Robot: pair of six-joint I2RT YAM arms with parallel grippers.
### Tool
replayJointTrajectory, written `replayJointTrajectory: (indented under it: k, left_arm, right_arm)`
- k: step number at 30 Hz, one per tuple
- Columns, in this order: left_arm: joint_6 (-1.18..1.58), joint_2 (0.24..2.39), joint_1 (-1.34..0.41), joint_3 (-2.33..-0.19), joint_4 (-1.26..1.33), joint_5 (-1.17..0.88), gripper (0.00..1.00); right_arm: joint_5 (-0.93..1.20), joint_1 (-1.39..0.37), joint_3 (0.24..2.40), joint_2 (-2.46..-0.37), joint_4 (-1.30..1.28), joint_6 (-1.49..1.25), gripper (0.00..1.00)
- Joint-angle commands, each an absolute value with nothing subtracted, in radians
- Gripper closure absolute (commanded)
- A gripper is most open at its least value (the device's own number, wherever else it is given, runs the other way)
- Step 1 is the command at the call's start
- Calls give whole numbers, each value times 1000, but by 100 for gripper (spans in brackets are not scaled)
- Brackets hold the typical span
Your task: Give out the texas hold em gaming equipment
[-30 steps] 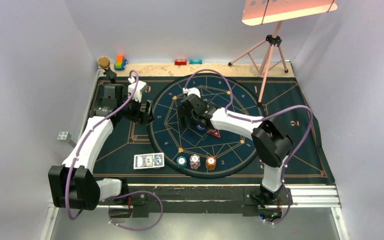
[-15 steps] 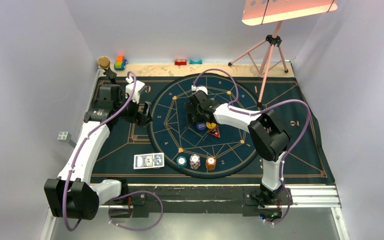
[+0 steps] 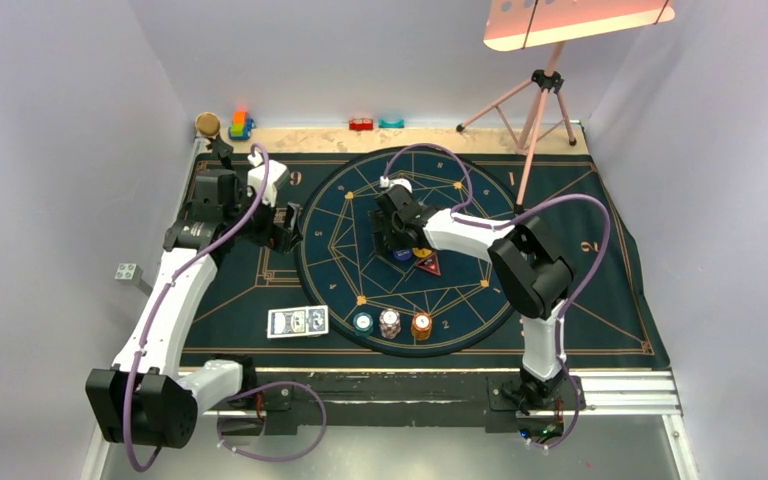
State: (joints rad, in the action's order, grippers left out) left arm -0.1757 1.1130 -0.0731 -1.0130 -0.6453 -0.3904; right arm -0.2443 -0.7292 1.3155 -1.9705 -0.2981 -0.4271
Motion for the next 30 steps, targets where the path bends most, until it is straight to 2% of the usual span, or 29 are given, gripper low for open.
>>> replayJointTrajectory:
  k: [1,11,20,25,30]
  left_arm:
    - [-179,1090,-69,-1002,-610,-379,0]
    - [-170,1082,-69,-990,-597,-364,0]
    - [-165,1072,-70,-980,-583,-343,0]
    - [-160,1072,-69,-975,-575,-336,0]
    - [-151,1082,-69,-970,-568,-325,0]
  right_arm:
    - [-235,-735,1263,-1953,-297,-461,15]
    - [-270,-777,1204,-1911,-327,-466,25]
    - [-261,-799,1223,-1931,-346,-469,46]
    - [-246,-830,1280,-1952,-368,-461,59]
    - [-241,-898,1429,-2007,-416,-437,62]
